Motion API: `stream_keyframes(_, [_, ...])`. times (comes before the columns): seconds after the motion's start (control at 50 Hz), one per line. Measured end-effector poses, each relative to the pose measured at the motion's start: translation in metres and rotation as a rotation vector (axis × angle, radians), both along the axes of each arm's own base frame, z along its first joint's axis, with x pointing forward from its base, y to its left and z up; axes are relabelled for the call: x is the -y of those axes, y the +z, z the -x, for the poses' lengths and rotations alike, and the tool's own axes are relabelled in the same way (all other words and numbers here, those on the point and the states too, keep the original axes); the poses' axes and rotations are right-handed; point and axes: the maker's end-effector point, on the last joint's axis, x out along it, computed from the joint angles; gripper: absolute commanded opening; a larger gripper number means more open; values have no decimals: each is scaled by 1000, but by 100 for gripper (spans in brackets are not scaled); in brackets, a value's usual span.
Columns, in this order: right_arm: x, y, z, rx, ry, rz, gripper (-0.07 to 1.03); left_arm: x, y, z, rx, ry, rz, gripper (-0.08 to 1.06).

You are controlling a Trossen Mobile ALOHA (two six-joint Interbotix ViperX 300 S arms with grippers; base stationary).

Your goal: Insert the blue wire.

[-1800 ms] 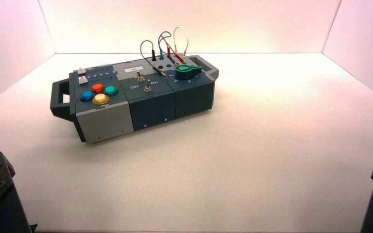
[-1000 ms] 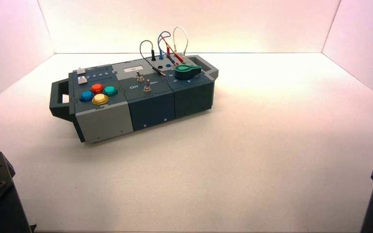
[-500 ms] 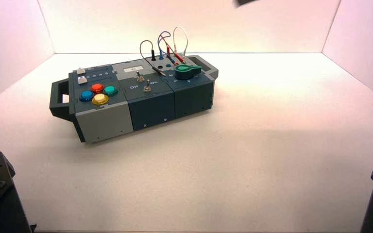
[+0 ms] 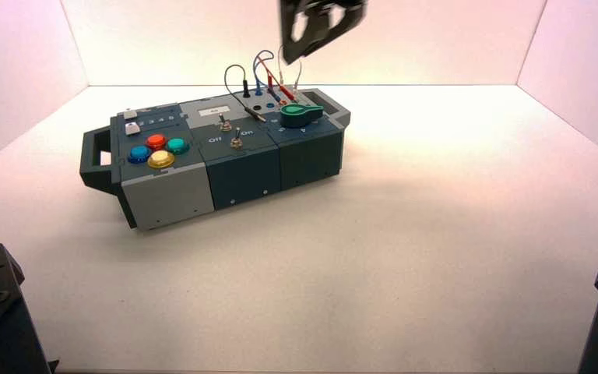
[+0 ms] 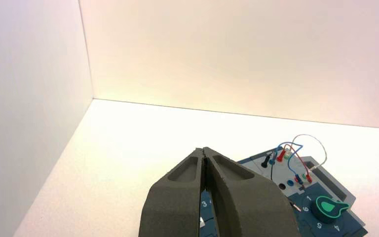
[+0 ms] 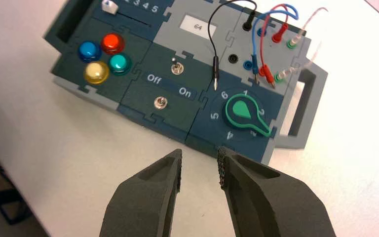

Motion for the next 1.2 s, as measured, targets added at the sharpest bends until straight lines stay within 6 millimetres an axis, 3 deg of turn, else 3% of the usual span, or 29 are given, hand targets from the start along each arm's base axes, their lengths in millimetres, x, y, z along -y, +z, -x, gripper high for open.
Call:
stream_keyframes(0.28, [-23,-38,-23,-58,76,143,41,0,1,0,3,2,0,-3])
stream_keyframes(0.58, [-38,-39,-49,26,150,207,42,0,0,0,2,2,0,-3])
stream_keyframes(0.98, [-42,-59,-58,59,182,238,42,0,0,0,2,0,-2,-3])
stream_keyframes(1.2, [-47,-58,-67,87,186,245,42,0,0,0,2,2,0,-3])
